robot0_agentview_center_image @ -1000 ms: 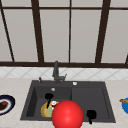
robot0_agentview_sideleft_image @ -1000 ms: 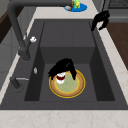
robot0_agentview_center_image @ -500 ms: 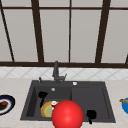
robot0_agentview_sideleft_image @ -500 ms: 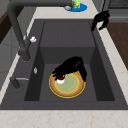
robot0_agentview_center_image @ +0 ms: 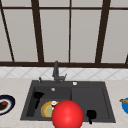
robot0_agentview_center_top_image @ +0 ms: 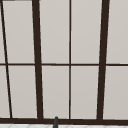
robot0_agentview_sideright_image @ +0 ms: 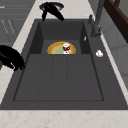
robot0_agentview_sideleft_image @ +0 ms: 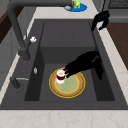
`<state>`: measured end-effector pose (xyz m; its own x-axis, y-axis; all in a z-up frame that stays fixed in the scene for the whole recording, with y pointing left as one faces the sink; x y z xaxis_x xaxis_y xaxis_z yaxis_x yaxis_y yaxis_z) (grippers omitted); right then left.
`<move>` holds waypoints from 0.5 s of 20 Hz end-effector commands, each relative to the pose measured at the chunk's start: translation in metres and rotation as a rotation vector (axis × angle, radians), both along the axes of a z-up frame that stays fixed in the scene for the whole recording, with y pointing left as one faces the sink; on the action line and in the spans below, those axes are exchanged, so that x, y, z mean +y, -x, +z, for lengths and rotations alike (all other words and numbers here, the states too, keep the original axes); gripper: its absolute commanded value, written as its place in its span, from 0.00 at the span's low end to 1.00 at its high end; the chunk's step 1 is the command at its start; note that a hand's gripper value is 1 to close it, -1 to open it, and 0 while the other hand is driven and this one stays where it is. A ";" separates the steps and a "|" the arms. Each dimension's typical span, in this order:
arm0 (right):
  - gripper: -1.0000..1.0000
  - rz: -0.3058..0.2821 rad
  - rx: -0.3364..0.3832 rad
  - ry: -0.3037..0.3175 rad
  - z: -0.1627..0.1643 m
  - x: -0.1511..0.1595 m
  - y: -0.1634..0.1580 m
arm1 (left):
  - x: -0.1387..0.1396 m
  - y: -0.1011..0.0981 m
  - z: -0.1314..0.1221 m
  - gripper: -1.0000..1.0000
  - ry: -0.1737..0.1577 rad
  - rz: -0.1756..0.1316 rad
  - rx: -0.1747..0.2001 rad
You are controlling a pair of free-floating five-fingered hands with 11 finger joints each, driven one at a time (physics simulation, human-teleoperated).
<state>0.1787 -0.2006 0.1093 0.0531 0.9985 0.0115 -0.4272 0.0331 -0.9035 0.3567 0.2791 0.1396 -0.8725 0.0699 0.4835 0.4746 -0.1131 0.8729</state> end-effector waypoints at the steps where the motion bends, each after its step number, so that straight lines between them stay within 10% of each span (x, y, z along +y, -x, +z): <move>1: 0.50 0.000 0.000 0.000 0.000 0.000 0.000 | 0.007 0.027 0.023 0.00 -0.011 0.004 -0.013; 10: 0.50 0.000 0.000 0.000 0.000 0.000 0.000 | 0.006 0.088 0.067 0.00 -0.017 0.050 0.000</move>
